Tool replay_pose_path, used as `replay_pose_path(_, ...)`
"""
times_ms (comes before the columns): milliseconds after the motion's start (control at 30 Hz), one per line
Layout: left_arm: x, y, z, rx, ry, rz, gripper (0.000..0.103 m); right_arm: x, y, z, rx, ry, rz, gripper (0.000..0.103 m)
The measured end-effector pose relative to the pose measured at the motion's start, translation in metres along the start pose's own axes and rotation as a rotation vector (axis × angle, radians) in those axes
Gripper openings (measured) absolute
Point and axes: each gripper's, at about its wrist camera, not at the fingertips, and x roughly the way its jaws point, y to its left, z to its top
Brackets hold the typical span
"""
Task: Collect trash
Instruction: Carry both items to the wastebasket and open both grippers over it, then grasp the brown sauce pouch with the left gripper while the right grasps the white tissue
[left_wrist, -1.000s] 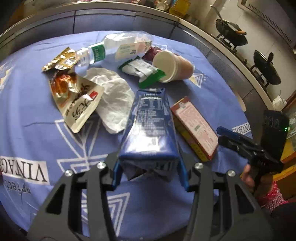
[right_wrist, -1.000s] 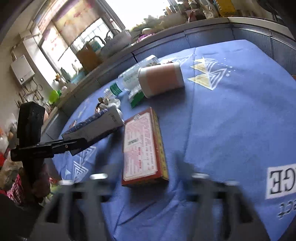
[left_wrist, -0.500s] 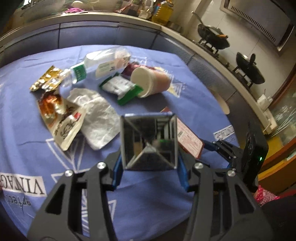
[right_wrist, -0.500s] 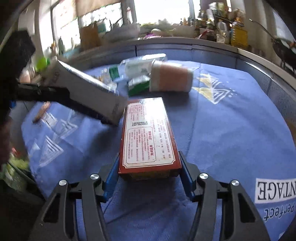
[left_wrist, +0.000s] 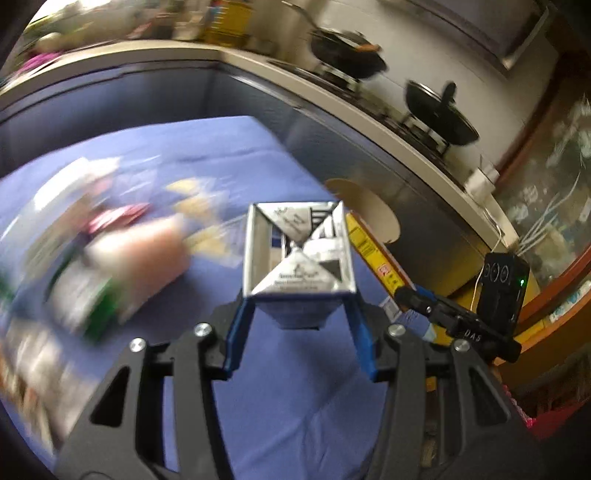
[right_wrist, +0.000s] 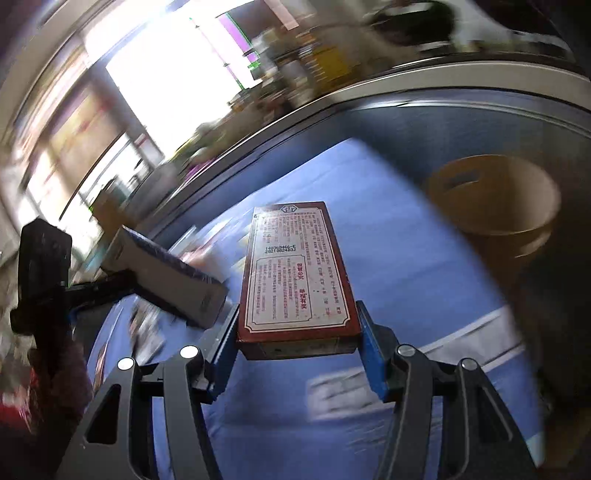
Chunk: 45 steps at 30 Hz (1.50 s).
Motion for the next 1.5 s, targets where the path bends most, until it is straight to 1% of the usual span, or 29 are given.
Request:
replay_pose_path(67,0.037,-0.018,0.027,0.047,0.02,-0.028,0.047,-0.006,-0.029,0.016,0.055,-0.034,-0.055,0.057)
replay_pose_path(167,0.094,-0.047,0.068,0.109,0.033,-0.036,0.047,-0.008,-0.074,0.04,0.135,-0.06,-0.123,0.057)
replay_pose_path(233,0.132,-0.062,0.092,0.117,0.048,-0.062,0.047,-0.003,-0.107,0.057,0.179,-0.046,-0.192,0.057)
replay_pose_path(333,0.178,-0.086,0.122,0.116,0.072,-0.099,0.047,0.01,-0.14,0.074,0.225,-0.015,-0.256,0.058)
replay_pose_path(400,0.201,-0.097,0.135,0.122,0.074,-0.105,0.047,0.016,-0.152,0.081,0.221,-0.005,-0.281,0.058)
replay_pose_path(467,0.226,-0.107,0.141,0.126,0.103,-0.115,0.047,0.022,-0.16,0.088,0.211,0.002,-0.304,0.058)
replay_pose_path(533,0.249,-0.112,0.143,0.125,0.131,-0.079,0.048,0.031,-0.171,0.095,0.222,0.001,-0.315,0.058)
replay_pose_path(567,0.258,-0.112,0.142,0.123,0.146,-0.066,0.048,0.031,-0.173,0.093,0.223,-0.004,-0.314,0.06)
replay_pose_path(600,0.269,-0.111,0.141,0.117,0.169,-0.048,0.048,0.034,-0.178,0.096,0.223,-0.008,-0.318,0.064)
replay_pose_path(667,0.282,-0.108,0.14,0.098,0.2,-0.023,0.061,0.04,-0.185,0.101,0.228,-0.013,-0.324,0.071)
replay_pose_path(700,0.285,-0.105,0.139,0.078,0.205,-0.006,0.062,0.041,-0.187,0.103,0.232,-0.016,-0.326,0.071)
replay_pose_path(800,0.28,-0.098,0.137,0.05,0.207,-0.016,0.062,0.035,-0.179,0.102,0.236,-0.044,-0.318,0.071)
replay_pose_path(867,0.267,-0.097,0.134,0.056,0.194,-0.017,0.062,0.026,-0.171,0.101,0.231,-0.073,-0.31,0.071)
replay_pose_path(967,0.231,-0.096,0.125,0.062,0.137,-0.038,0.062,0.018,-0.15,0.099,0.226,-0.102,-0.284,0.071)
replay_pose_path(1033,0.202,-0.094,0.112,0.067,0.102,-0.055,0.062,0.013,-0.131,0.097,0.21,-0.116,-0.251,0.071)
replay_pose_path(1100,0.173,-0.09,0.094,0.075,0.074,-0.056,0.062,0.007,-0.115,0.094,0.2,-0.121,-0.228,0.071)
replay_pose_path(1200,0.125,-0.076,0.059,0.086,0.033,-0.022,0.062,0.008,-0.082,0.083,0.177,-0.118,-0.17,0.071)
replay_pose_path(1333,0.073,-0.053,0.016,0.104,-0.017,0.054,0.062,0.023,-0.037,0.059,0.154,-0.073,-0.098,0.071)
replay_pose_path(1367,0.06,-0.047,0.005,0.107,-0.029,0.077,0.062,0.031,-0.021,0.048,0.14,-0.05,-0.076,0.071)
replay_pose_path(1400,0.047,-0.039,-0.007,0.106,-0.039,0.094,0.062,0.037,-0.01,0.045,0.133,-0.033,-0.063,0.071)
replay_pose_path(1500,0.0,-0.006,-0.05,0.069,-0.054,0.152,0.062,0.061,0.031,0.021,0.09,0.043,0.0,0.071)
